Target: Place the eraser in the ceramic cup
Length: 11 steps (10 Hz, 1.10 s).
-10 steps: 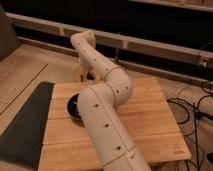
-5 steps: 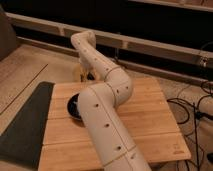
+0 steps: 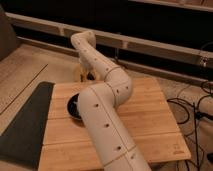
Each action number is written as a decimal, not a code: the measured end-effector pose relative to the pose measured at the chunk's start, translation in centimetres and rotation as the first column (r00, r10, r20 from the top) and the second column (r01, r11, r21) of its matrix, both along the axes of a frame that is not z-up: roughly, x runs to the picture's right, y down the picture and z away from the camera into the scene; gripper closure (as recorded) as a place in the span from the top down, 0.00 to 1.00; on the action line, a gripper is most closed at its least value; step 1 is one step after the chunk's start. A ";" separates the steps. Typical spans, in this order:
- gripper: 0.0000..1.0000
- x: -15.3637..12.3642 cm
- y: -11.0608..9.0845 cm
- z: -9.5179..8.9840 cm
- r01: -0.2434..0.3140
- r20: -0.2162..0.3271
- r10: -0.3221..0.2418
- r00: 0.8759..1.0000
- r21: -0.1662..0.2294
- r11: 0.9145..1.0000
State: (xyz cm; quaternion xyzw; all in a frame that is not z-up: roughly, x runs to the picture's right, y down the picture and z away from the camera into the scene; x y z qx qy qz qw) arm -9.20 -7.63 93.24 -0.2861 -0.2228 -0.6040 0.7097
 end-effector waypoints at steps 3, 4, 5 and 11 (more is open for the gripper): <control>0.38 0.0 0.0 0.0 0.000 0.000 0.000 1.000 0.000 1.000; 0.47 0.0 0.0 0.0 0.000 0.000 0.000 1.000 0.000 1.000; 0.59 0.0 0.0 0.0 0.000 0.000 0.000 1.000 0.000 1.000; 0.80 0.0 0.0 0.0 0.000 0.000 0.000 1.000 0.000 1.000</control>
